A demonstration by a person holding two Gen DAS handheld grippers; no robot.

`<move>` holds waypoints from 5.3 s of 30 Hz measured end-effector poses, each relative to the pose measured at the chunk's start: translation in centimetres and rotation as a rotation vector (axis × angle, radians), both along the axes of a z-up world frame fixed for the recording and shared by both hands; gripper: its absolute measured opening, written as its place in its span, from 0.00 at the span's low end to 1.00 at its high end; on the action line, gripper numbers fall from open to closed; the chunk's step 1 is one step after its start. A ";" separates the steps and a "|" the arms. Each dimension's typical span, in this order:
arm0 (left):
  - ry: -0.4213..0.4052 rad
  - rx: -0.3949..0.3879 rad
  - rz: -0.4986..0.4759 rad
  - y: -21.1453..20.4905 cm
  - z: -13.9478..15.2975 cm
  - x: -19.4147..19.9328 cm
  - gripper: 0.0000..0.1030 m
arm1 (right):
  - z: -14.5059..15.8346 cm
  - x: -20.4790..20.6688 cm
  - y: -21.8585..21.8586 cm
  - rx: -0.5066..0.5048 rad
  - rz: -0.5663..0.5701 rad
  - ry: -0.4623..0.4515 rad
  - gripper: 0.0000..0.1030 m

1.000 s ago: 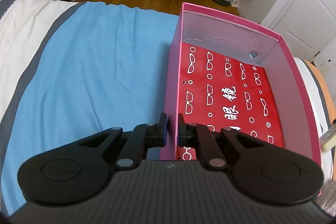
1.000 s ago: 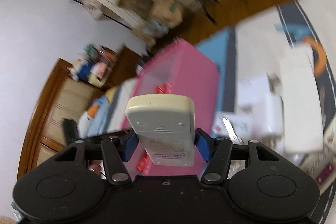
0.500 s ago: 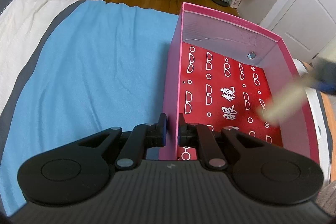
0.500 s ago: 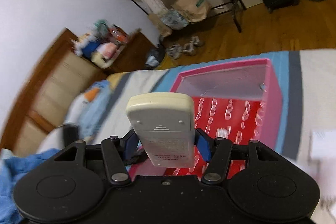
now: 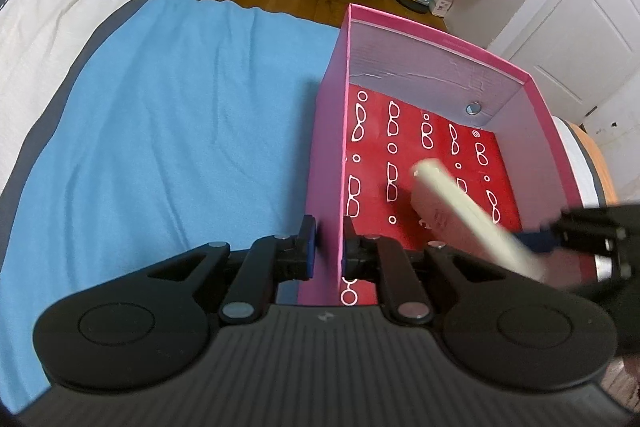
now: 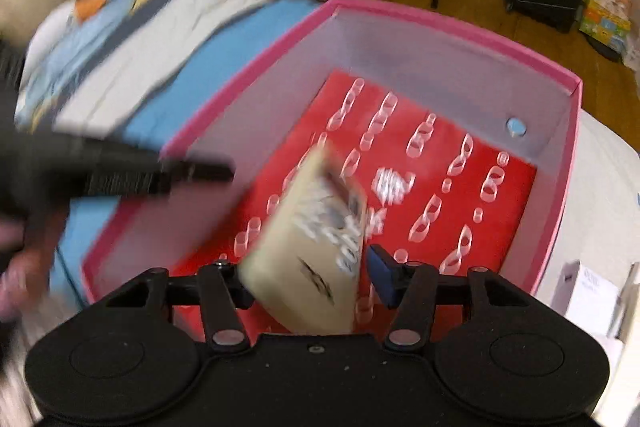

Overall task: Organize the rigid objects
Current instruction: 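Carry the TCL remote with the right gripper into the pink box, then open the right gripper to release the remote inside the box, then grasp the white charger cube with the right gripper and lift it, then lower the white charger into the pink box and open the right gripper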

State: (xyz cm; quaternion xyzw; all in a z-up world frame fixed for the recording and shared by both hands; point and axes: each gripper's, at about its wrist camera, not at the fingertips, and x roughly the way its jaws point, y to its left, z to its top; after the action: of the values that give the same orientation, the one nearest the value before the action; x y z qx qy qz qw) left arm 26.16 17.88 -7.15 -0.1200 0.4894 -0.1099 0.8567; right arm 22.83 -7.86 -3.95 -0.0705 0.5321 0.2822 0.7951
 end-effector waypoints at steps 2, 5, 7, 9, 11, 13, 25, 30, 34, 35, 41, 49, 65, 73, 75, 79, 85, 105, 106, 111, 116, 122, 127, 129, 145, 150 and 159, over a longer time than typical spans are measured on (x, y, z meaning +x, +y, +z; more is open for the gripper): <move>0.003 0.004 -0.002 -0.1 0.0 -0.1 0.11 | 0.1 -0.7 -0.3 0.002 0.012 0.016 0.57; 0.008 0.008 -0.004 -0.1 0.0 -0.1 0.10 | 0.0 -0.5 -0.8 0.023 -0.018 0.047 0.57; 0.010 0.009 -0.004 -0.1 0.0 0.0 0.10 | -0.3 0.0 -1.0 0.035 -0.042 0.074 0.59; 0.015 0.015 -0.010 -0.2 0.0 -0.1 0.10 | -0.4 0.2 -0.9 0.054 -0.079 0.083 0.60; 0.020 0.015 -0.016 -0.2 0.0 0.0 0.10 | -0.4 0.3 -0.6 0.083 -0.092 0.098 0.56; 0.023 0.011 -0.016 -0.1 0.0 0.1 0.11 | -0.5 0.3 -0.7 0.120 -0.102 0.118 0.43; 0.015 0.019 -0.051 0.1 0.6 -0.7 0.09 | -3.5 1.9 0.8 0.069 -0.165 0.244 0.38; 0.009 0.034 -0.065 -0.1 0.8 -0.7 0.09 | -4.5 3.2 -0.1 0.177 -0.291 0.340 0.29; 0.004 0.050 -0.074 -0.3 0.9 -0.9 0.09 | -4.9 3.6 0.5 0.217 -0.306 0.356 0.29; 0.000 0.058 -0.079 -0.4 1.0 -1.0 0.09 | -5.2 3.7 0.4 0.239 -0.312 0.375 0.29; -0.004 0.087 -0.090 -0.6 1.0 -1.2 0.09 | -3.4 2.0 -0.6 0.254 -0.289 0.265 0.31; 0.005 0.142 -0.116 -1.4 1.3 -1.6 0.11 | 4.0 -3.6 -6.4 0.342 -0.163 -0.013 0.35; 0.051 0.208 -0.109 -1.9 3.2 -0.9 0.86 | -0.7 -4.4 -19.8 0.097 -0.400 -0.202 0.35; 0.100 0.251 -0.084 -2.2 5.4 0.9 0.56 | -2.5 -4.0 -18.2 -0.070 -0.305 -0.265 0.45; 0.112 0.243 -0.047 -1.9 5.6 1.5 0.43 | -2.8 -4.1 -17.6 -0.122 -0.287 -0.279 0.48; 0.127 0.257 -0.014 -2.1 4.7 2.0 0.30 | -3.4 -4.5 -16.3 -0.217 -0.226 -0.321 0.55; 0.101 0.224 0.012 -2.1 3.9 1.0 0.18 | -5.1 -4.1 -14.5 -0.347 -0.184 -0.346 0.63; 0.034 0.151 0.019 -2.1 3.3 0.4 0.05 | -5.2 -4.6 -14.2 -0.304 -0.350 -0.222 0.62; 0.030 0.152 0.016 -2.1 3.3 0.3 0.04 | -5.0 -5.0 -14.3 -0.280 -0.366 -0.222 0.62; 0.029 0.122 0.017 -1.5 3.3 0.3 0.04 | -2.3 -6.8 -15.2 -0.157 -0.430 -0.257 0.62; 0.027 0.107 0.013 -1.2 3.4 0.1 0.04 | 2.3 -9.4 -14.9 -0.018 -0.449 -0.387 0.62; 0.027 0.090 0.014 -1.0 3.3 0.0 0.04 | 6.5 -9.6 -9.5 0.213 -0.219 -0.351 0.62; 0.021 0.086 0.008 -0.8 3.2 0.0 0.04 | 4.8 -7.0 -2.2 0.138 -0.070 -0.274 0.62; 0.017 0.079 0.003 -0.7 3.2 -0.1 0.04 | 3.4 -4.9 -0.4 0.084 -0.074 -0.222 0.62; 0.007 0.080 -0.001 -0.8 3.1 -0.2 0.06 | 0.8 -1.0 -1.1 0.082 -0.180 0.028 0.56; 0.010 0.083 0.001 -0.9 3.2 -0.3 0.06 | 5.7 -2.7 -5.5 0.163 -0.181 -0.112 0.56; -0.005 0.107 -0.023 -1.2 3.5 -0.4 0.06 | 5.1 -1.2 -15.4 0.115 -0.345 -0.131 0.57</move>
State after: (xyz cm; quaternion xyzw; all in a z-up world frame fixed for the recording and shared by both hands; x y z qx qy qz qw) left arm 25.74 16.70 -3.63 -0.0682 0.4936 -0.0939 0.8619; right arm 21.64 -23.22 1.13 0.0491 0.4664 0.1662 0.8674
